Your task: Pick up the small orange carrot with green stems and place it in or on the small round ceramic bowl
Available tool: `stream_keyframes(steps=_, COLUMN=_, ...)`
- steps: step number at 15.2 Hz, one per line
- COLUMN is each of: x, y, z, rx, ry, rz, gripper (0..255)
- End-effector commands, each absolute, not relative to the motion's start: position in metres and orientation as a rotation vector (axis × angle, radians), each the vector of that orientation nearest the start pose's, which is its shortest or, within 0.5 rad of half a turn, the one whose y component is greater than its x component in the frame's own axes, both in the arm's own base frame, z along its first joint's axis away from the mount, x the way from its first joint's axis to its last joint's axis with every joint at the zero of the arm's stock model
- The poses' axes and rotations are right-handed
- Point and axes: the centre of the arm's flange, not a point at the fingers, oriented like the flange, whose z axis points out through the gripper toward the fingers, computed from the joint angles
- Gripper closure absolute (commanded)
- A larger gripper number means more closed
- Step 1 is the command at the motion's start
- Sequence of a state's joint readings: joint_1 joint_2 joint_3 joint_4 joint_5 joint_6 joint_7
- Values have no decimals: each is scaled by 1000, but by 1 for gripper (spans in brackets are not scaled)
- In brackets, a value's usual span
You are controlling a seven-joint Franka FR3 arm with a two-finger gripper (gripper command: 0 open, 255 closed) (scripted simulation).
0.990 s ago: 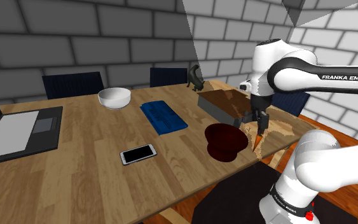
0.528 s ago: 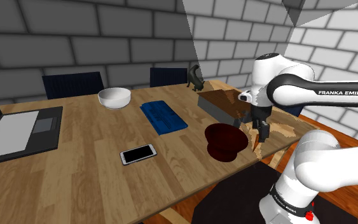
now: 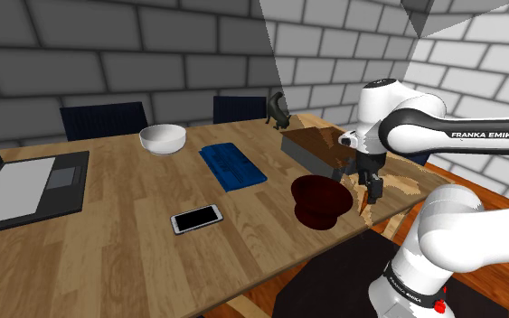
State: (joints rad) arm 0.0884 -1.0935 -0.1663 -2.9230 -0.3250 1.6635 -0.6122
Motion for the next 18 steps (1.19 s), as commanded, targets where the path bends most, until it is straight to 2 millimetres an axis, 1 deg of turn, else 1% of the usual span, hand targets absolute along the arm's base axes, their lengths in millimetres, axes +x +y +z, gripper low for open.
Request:
stream_keyframes(steps=1, x=221, y=-41, z=411, rx=-3047, ry=-1102, rz=340, gripper=255)
stream_keyframes(steps=10, x=221, y=-41, z=411, rx=-3047, ry=-1102, rz=340, gripper=255)
stream_keyframes(steps=18, x=221, y=-41, z=453, rx=-3047, ry=-1102, rz=340, gripper=255)
